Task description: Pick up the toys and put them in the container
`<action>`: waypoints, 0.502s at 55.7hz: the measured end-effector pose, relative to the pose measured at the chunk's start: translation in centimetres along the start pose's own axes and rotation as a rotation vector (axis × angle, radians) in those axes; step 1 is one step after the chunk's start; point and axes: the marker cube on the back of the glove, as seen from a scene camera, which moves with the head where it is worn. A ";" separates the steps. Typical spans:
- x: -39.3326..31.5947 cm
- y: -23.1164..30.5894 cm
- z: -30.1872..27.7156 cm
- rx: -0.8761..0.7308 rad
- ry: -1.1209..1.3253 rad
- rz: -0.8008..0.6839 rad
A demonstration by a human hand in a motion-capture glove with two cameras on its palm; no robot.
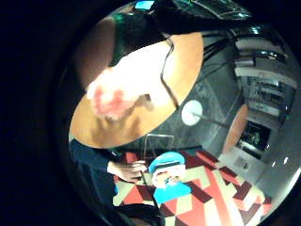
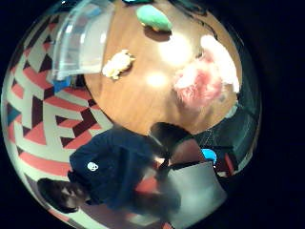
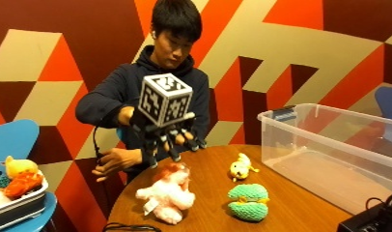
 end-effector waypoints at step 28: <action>1.0 -5.0 10.6 0.184 -0.075 0.009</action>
